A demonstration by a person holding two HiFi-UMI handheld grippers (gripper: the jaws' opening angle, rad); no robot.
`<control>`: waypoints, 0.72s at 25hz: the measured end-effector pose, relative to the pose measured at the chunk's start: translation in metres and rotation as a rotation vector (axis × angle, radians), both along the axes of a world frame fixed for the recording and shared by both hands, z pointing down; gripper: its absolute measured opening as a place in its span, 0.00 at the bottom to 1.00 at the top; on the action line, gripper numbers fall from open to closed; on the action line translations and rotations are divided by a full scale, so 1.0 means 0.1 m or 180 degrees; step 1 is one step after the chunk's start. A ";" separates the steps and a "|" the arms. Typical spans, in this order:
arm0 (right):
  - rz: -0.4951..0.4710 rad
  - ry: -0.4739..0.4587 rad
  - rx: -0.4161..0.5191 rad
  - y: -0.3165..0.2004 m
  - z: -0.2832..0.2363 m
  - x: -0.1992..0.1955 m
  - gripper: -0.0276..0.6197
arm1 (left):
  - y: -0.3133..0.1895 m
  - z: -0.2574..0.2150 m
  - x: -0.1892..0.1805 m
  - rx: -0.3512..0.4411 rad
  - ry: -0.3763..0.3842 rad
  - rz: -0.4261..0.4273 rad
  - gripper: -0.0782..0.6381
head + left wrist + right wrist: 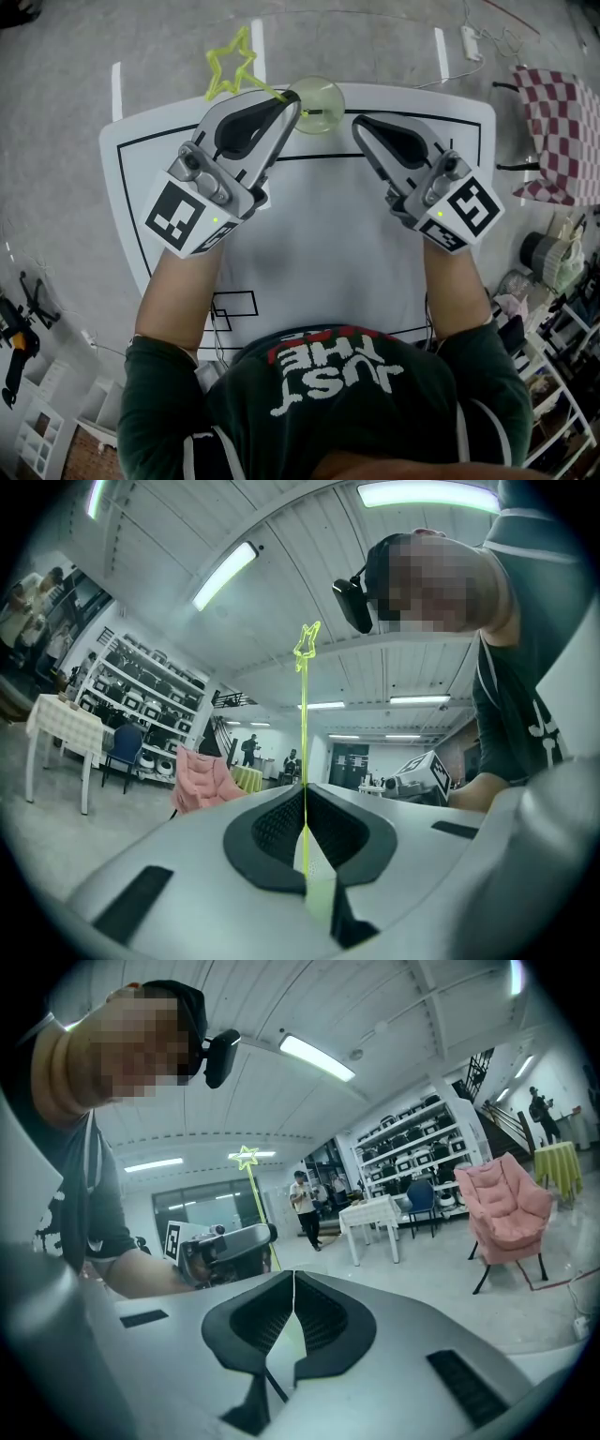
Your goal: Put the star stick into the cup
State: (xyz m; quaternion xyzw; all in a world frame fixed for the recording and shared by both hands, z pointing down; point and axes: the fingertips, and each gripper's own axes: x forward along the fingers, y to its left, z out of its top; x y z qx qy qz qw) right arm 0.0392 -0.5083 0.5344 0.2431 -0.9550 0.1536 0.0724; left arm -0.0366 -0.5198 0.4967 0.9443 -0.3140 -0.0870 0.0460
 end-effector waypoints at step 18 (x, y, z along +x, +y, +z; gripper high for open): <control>-0.0030 -0.0005 -0.0004 0.03 0.01 -0.01 0.10 | 0.00 0.09 0.00 -0.0134 0.0065 -0.0033 0.21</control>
